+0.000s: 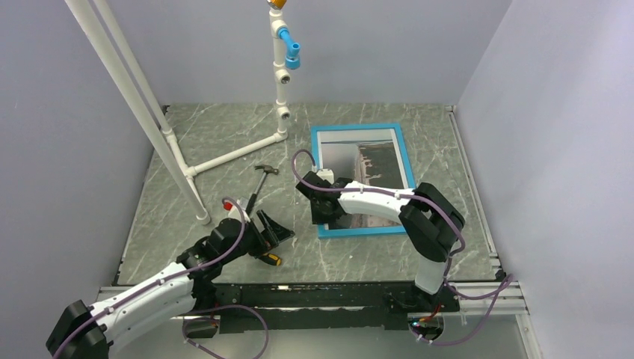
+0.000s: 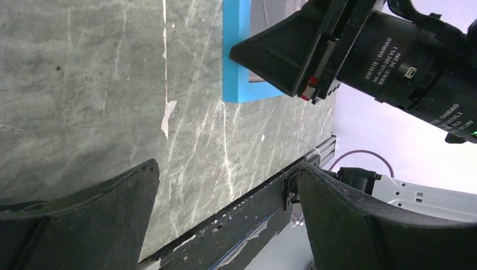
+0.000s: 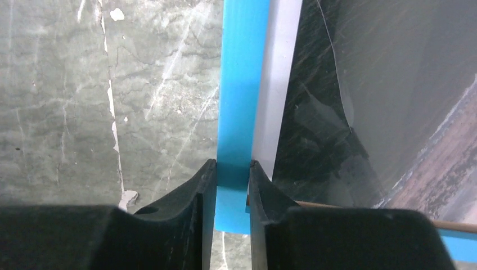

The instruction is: Take the photo out of the frame

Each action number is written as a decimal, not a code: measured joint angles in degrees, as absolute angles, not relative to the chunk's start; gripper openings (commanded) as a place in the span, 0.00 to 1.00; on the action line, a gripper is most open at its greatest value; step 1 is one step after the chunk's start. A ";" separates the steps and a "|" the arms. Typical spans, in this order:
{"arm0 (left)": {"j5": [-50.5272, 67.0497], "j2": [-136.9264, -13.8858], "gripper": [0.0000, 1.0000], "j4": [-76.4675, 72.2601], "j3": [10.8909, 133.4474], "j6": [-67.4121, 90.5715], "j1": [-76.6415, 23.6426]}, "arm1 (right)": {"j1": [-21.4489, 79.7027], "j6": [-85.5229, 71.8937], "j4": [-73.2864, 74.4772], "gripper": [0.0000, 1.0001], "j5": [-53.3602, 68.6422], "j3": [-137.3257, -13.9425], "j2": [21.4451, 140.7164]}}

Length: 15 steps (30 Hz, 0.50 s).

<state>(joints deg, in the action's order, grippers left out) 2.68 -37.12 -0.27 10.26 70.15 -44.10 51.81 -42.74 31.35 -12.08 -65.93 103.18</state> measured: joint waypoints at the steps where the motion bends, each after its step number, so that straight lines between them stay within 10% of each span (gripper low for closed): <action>1: 2.66 -36.71 0.95 -0.05 10.26 70.15 -44.07 | 52.05 -43.27 31.59 0.12 -12.62 -66.30 103.50; 3: 2.61 -35.92 0.95 0.69 10.26 70.15 -44.07 | 52.42 -44.53 32.21 0.00 -13.45 -66.57 103.74; 15: 2.66 -39.46 0.98 -0.40 9.52 71.75 -44.07 | 54.28 -46.46 29.54 0.00 -16.36 -63.86 101.82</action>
<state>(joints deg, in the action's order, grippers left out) 2.66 -39.46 -0.40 9.52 71.75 -44.07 54.28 -46.46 29.54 -16.36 -63.86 101.82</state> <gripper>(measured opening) 0.973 0.127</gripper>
